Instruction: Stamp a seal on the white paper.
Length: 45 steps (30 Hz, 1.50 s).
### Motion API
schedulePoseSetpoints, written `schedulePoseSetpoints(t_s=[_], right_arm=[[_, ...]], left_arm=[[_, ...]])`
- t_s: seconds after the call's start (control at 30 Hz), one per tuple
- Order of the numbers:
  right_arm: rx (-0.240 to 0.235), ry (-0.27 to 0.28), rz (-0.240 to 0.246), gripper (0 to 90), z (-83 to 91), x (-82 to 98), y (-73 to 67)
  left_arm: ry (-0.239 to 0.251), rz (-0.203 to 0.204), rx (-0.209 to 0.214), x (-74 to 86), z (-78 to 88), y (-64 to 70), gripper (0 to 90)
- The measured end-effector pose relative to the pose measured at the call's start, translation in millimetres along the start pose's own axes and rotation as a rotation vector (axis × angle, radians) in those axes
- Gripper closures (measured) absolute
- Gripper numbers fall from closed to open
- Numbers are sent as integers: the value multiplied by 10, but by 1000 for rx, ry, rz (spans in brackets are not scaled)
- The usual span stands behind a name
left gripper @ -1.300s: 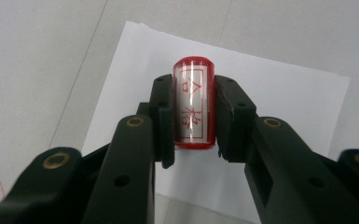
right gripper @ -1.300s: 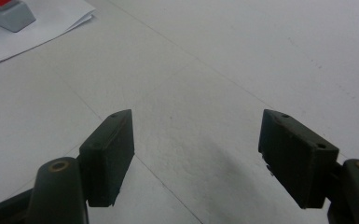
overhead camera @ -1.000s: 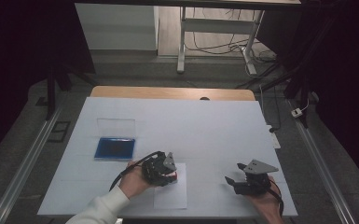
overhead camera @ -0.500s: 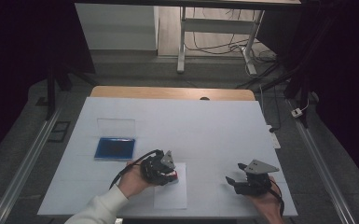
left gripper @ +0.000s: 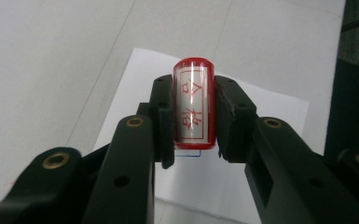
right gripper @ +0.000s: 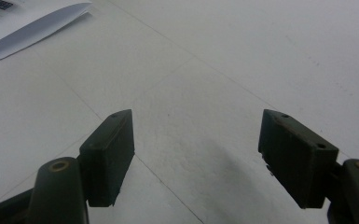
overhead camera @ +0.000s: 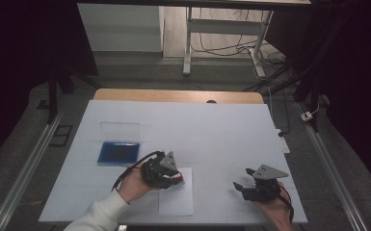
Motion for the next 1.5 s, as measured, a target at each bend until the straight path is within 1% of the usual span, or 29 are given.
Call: schedulePoseSetpoints(t_s=[0.37,0.7,0.87,0.9,0.93,1.03,1.2,1.27,1.37,1.5], right_arm=[[-3,0,0,265,5,3,2],[0,11,-3,266,13,-1,5],[6,13,-2,267,25,-2,12],[6,13,-2,267,25,-2,12],[6,13,-1,267,27,-2,13],[6,11,-3,267,25,-2,12],[4,12,-2,268,22,-4,6],[5,9,0,268,21,1,8],[3,11,-2,268,18,0,3],[5,9,-2,268,22,3,9]], left_arm=[[60,3,-2,-58,204,-20,703],[120,27,-18,-69,407,-108,704],[145,39,-32,-61,512,-169,704],[145,39,-32,-61,512,-169,704],[154,47,-41,-47,566,-204,704],[167,63,-64,-14,646,-272,704],[195,114,-97,72,774,-415,704],[198,132,-118,115,806,-480,704],[198,159,-138,184,839,-575,704],[181,190,-174,291,855,-701,704]])
Point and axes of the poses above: each handheld gripper's, and its own axes: z roughly backward along the jaws, x roughly out of its underside, y roughly to its right, the point moved 7 cm from there along -z, roughly forward along the jaws, and after that the axes turned 3 degrees about y, right-handed, at the moved point
